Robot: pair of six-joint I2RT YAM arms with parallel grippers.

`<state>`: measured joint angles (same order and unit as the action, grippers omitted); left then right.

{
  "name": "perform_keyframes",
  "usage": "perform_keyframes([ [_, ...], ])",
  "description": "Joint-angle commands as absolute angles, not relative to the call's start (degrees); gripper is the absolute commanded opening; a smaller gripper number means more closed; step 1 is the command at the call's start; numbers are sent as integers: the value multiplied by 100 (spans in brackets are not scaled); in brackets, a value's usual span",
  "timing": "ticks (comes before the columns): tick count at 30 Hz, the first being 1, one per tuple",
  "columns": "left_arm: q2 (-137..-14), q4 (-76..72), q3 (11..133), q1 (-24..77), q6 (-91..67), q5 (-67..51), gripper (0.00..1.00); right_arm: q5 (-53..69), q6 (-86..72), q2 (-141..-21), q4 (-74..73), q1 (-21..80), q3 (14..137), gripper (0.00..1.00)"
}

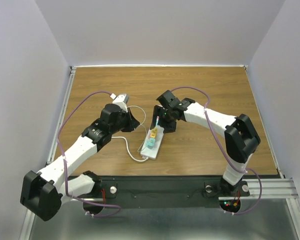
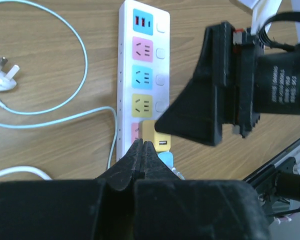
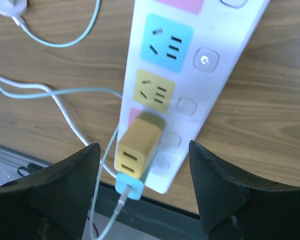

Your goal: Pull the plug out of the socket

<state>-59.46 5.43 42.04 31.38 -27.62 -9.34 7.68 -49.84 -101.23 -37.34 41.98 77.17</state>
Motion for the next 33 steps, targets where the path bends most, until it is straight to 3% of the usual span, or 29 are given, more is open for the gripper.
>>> perform_keyframes([
  [1, -5590, 518, 4017, 3120, -2962, -879, 0, 466, -5361, -10344, -3841, 4359, 8139, 76],
  [7, -5397, 615, 3823, 3120, -3006, -835, 0, 579, -5405, -10740, -3858, 4473, 8455, 75],
  [15, -5370, 493, 3657, 3120, -3041, -791, 0, 563, -5458, -10960, -4219, 4640, 8297, 62],
  [19, -5449, 396, 3639, 3120, -3050, -905, 0, 668, -5441, -11118, -4227, 4641, 8349, 47],
  [22, -5546, 387, 3700, 3120, -2980, -905, 0, 651, -5458, -11136, -4245, 4641, 8464, 16],
  [24, -5572, 387, 3735, 3120, -2962, -905, 0, 563, -5502, -11162, -4254, 4632, 8569, 3],
  [33, -5853, 264, 3920, 3120, -2769, -1265, 0, 361, -5520, -11478, -4377, 3780, 9122, 1],
])
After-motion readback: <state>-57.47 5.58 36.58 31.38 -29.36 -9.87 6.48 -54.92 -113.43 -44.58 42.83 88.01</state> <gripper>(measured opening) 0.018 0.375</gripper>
